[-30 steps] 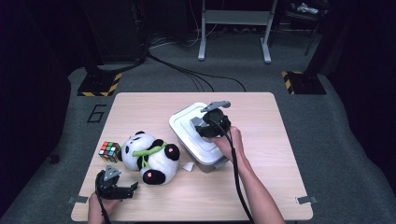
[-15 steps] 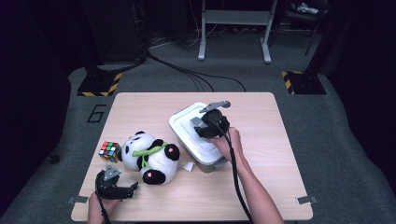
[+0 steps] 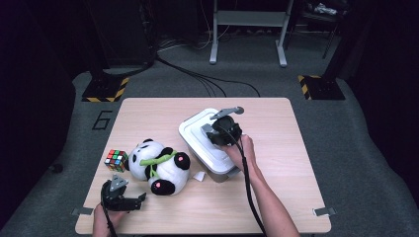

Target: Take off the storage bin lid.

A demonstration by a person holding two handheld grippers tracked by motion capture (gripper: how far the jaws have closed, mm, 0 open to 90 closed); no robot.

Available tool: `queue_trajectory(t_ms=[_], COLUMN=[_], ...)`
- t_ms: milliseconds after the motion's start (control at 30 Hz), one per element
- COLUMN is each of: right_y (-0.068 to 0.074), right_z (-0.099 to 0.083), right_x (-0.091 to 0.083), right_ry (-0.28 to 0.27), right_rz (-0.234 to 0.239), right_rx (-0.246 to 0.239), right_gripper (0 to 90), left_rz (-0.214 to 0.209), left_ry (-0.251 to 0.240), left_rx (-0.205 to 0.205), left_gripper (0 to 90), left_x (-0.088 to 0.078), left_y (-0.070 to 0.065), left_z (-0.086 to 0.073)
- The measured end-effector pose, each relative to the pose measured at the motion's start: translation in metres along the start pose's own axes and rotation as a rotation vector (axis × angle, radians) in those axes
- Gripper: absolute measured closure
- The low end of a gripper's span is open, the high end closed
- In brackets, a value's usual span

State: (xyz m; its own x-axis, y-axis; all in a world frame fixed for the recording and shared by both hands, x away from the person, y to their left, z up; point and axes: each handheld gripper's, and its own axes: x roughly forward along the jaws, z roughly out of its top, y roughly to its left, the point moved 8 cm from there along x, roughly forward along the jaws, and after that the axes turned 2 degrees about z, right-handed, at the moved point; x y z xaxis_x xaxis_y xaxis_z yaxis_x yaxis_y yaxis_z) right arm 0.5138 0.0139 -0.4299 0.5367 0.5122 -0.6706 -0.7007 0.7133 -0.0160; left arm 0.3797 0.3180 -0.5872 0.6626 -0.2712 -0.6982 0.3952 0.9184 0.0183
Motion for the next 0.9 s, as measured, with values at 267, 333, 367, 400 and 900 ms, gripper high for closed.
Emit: queue_trajectory(t_ms=[267,333,367,400,900], right_y=[0.003,0.001,0.001,0.000,-0.022], right_z=[0.009,0.010,0.011,0.012,0.014], right_x=[-0.012,-0.016,-0.018,-0.020,-0.049], right_ry=[-0.041,-0.039,-0.042,-0.041,-0.095], right_rz=[0.001,0.001,-0.001,-0.003,-0.036], right_rx=[0.004,-0.006,0.001,-0.005,0.022], right_gripper=[66.2,66.2,66.2,66.2,66.2], left_rz=[0.000,-0.001,0.001,-0.001,0.000], left_ry=[0.000,0.000,-0.002,0.000,-0.001], left_rx=[0.001,0.000,0.000,0.000,0.001], left_gripper=[0.0,0.0,0.0,0.0,0.0], left_x=[0.000,0.000,0.000,0.000,0.000], left_y=[0.000,0.000,0.000,0.000,0.000], left_z=[0.000,0.000,0.000,0.000,0.000])
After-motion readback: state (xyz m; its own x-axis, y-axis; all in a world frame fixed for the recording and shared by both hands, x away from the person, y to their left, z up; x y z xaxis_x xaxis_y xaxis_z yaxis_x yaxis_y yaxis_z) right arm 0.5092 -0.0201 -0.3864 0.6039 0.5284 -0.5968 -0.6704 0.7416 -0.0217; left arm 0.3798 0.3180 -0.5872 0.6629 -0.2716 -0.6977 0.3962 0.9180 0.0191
